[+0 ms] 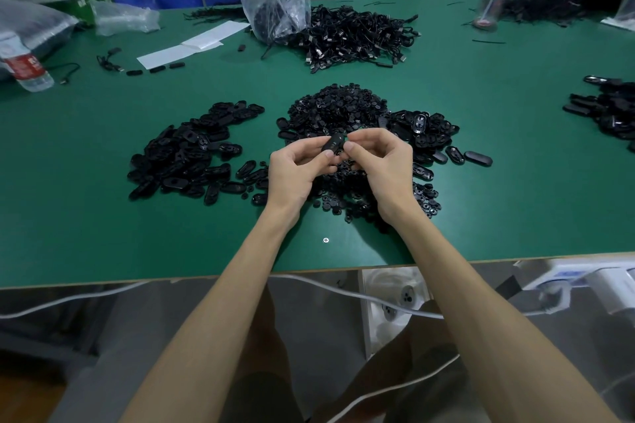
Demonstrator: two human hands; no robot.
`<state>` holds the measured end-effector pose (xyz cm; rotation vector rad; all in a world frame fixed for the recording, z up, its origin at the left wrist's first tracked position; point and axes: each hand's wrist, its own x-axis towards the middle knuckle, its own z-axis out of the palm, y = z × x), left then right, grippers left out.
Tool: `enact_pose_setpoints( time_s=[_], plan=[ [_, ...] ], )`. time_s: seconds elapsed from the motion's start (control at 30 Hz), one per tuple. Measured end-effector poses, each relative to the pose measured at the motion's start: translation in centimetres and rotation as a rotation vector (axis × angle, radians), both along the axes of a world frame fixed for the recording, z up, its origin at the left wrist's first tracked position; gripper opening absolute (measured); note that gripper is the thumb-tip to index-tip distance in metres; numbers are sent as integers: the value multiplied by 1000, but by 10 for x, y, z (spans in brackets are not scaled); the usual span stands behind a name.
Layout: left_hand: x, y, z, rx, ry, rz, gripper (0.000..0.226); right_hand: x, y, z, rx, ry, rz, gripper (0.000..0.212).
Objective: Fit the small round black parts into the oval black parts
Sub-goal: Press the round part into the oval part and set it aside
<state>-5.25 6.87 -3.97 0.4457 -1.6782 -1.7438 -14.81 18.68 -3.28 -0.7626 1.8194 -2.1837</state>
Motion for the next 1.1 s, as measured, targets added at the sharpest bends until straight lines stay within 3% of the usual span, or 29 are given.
enact_pose_setpoints(
  time_s=[0.23, 0.47, 0.73, 1.1],
  plan=[
    [1, 2, 2, -26, -37, 10, 24, -2, 0, -1, 50, 40, -10, 11],
    [0, 3, 5, -63, -44, 12, 37, 1, -2, 0, 95, 79, 49, 12],
    [1, 1, 3, 28, 12, 130, 16, 2, -2, 1, 101, 55, 72, 9],
    [1, 1, 2, 45, 16, 161, 16, 4, -1, 3, 130, 44, 55, 12]
  ],
)
